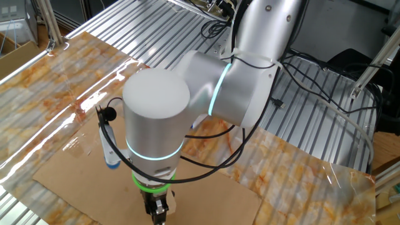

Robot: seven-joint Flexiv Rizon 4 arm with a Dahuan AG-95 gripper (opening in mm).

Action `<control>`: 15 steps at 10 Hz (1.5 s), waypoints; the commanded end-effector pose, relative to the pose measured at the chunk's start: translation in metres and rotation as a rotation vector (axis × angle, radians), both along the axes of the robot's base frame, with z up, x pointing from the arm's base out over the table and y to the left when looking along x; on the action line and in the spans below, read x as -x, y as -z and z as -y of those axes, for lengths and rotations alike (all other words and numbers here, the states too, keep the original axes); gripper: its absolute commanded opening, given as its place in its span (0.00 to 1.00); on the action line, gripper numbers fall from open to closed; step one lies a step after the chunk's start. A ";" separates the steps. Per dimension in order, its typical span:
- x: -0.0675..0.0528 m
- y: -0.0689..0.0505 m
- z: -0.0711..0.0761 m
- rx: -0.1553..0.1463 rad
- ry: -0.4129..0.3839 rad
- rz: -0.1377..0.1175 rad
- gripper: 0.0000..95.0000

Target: Hold a small block with the gripper and sweep it from left to right on the table

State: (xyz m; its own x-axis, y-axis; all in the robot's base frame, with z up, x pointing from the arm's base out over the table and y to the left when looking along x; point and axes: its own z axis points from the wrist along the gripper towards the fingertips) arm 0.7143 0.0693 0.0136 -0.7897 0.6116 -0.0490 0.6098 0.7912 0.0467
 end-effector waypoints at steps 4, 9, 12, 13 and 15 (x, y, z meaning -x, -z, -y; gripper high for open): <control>0.001 -0.002 0.001 0.025 0.002 0.003 1.00; 0.009 -0.039 0.001 0.027 -0.012 0.000 1.00; 0.013 -0.101 0.012 0.036 -0.062 -0.034 1.00; 0.010 -0.119 0.018 0.035 -0.066 -0.037 0.80; 0.010 -0.140 0.029 0.011 -0.050 -0.033 0.80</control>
